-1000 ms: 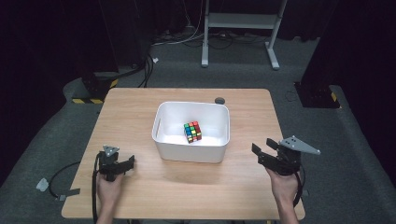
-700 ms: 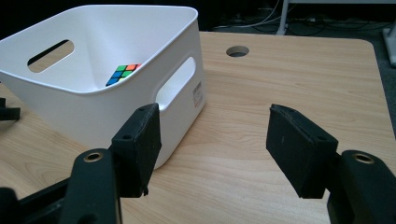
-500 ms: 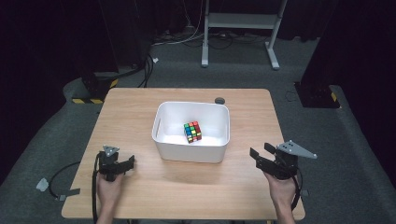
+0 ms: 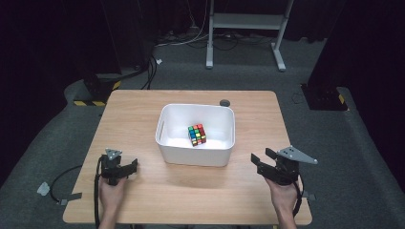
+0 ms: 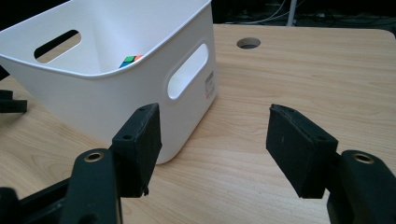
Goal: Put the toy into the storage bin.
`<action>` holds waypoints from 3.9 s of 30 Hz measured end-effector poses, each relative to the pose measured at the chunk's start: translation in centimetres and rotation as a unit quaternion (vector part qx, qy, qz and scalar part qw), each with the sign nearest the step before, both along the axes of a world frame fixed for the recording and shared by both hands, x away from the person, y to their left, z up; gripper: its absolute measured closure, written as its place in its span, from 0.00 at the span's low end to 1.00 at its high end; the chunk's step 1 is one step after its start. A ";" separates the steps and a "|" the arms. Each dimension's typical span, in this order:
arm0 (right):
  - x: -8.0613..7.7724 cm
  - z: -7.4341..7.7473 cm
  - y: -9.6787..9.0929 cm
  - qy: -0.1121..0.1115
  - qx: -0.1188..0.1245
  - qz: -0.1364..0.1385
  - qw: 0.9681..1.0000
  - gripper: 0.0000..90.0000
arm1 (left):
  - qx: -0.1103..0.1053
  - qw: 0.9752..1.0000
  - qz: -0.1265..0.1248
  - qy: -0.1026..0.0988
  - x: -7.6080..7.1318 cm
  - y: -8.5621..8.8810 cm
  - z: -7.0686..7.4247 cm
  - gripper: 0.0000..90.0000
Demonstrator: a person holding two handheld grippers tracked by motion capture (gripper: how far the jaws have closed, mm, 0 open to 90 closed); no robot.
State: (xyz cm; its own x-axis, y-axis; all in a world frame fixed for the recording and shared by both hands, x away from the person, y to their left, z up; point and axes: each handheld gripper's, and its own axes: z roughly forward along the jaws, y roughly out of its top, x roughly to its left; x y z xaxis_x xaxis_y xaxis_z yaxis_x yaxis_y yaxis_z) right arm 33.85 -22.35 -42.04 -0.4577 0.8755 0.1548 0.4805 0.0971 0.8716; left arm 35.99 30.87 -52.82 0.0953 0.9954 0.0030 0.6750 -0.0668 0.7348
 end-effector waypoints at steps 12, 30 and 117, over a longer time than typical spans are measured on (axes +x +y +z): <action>0.4 -0.8 0.6 0.007 -0.002 -0.001 1.000 0.40 | 0.000 1.000 0.000 0.000 0.0 0.0 0.0 0.22; 1.3 -1.7 1.1 0.012 -0.006 -0.012 1.000 0.41 | 0.000 1.000 0.000 0.000 0.0 0.0 0.0 0.22; 6.5 -8.4 1.9 0.073 -0.102 -0.077 0.989 0.42 | 0.000 1.000 0.000 0.000 0.0 0.0 0.0 0.22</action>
